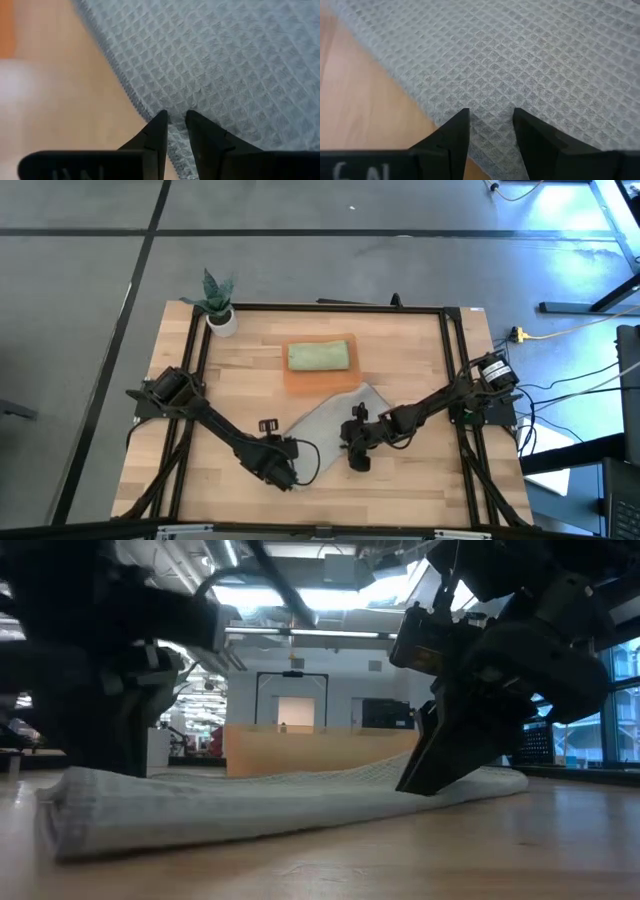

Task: Roll microfiber towels into tight, uniform cylinder then place into a basket
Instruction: Fold the gray microfiber towel

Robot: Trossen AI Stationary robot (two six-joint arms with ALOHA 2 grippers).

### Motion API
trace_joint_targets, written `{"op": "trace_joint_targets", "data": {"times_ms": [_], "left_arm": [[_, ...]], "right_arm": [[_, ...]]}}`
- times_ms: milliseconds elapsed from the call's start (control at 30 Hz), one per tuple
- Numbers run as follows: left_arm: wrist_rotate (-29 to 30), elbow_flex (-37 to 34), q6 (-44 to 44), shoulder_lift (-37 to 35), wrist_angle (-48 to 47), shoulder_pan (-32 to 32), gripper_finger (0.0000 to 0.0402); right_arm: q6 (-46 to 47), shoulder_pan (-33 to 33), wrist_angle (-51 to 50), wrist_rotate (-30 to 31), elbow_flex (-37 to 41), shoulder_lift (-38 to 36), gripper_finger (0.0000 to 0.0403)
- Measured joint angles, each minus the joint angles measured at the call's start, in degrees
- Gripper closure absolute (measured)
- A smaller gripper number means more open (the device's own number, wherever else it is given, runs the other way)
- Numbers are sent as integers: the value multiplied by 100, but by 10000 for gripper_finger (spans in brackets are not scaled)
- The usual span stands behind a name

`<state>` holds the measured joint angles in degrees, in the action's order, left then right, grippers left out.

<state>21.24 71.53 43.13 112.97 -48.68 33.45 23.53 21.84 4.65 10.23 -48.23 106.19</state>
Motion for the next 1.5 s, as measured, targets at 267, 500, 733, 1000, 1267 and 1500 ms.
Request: {"op": "trace_joint_targets", "data": {"times_ms": [267, 500, 733, 1000, 1267, 1500], "left_arm": [[-123, 0, -22, 13, 1006, 219, 339], [-152, -7, -296, 66, 1553, 269, 338], [-171, -7, -1069, 141, 2076, 245, 343], [157, -28, -1379, 64, 1874, 324, 344], [206, -13, -1376, 33, 1797, 403, 344], [246, 16, -1386, 22, 1805, 411, 341]], "right_arm": [[13, 7, -431, -65, -7, -53, 247], [22, 7, -1180, -65, 3, -310, 247], [27, 10, -1715, 22, 0, -415, 247], [-337, 298, -2065, 214, -71, -813, 247], [-1064, 939, -1539, 755, -415, -954, 247], [-1897, 1168, -133, 744, -491, -761, 247]]}}
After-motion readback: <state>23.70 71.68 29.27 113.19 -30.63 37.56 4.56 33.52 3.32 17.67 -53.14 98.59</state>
